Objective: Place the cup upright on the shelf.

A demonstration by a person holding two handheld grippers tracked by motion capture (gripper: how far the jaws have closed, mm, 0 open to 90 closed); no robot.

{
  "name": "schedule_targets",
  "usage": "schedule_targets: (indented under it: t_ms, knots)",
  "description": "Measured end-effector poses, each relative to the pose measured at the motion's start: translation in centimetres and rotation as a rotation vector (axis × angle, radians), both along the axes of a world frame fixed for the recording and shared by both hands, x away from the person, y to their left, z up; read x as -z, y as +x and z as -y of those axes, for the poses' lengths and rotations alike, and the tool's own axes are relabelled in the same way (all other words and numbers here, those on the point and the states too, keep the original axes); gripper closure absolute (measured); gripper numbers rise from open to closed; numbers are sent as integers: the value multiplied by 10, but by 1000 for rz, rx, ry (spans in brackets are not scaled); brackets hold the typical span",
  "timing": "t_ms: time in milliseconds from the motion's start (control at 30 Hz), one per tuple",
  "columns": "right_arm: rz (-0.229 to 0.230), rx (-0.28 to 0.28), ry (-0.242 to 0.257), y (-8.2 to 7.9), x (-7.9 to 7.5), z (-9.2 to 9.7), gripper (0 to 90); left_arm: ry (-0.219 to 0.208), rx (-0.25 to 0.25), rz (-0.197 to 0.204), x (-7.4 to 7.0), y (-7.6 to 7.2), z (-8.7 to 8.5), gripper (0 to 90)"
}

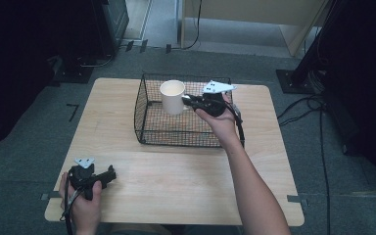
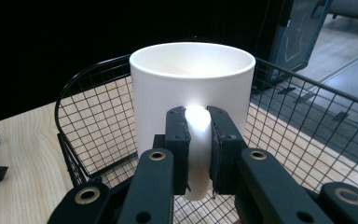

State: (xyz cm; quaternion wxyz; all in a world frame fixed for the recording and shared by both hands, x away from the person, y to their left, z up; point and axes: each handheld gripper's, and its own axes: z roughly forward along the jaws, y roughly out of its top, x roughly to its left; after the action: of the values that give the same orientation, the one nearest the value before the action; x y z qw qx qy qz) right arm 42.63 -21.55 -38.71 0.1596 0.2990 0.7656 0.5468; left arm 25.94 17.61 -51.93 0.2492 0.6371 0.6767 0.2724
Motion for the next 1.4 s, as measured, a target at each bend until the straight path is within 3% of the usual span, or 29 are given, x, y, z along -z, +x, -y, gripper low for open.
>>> schedule_targets:
  t_ms: [167, 233, 333, 433, 800, 967, 1400]
  knots:
    - [9, -2, 2, 9, 8, -3, 806, 0, -1, 0, 0, 0, 0, 0]
    - [-9, 6, 19, 13, 11, -4, 806, 0, -1, 0, 0, 0, 0, 0]
    - [13, 10, 4, 18, 18, -7, 806, 1, 2, 0, 0, 0, 0, 0]
    - [-11, 10, 10, 23, 24, -9, 806, 1, 2, 1, 0, 0, 0, 0]
    - [-20, 31, -40, 36, 46, -12, 806, 0, 3, 0, 0, 0, 0, 0]
    - [-46, 44, -54, 40, 51, -13, 805, 0, 2, 1, 0, 0, 0, 0]
    - [-94, 43, -149, 44, 60, -15, 805, 1, 4, -2, 0, 0, 0, 0]
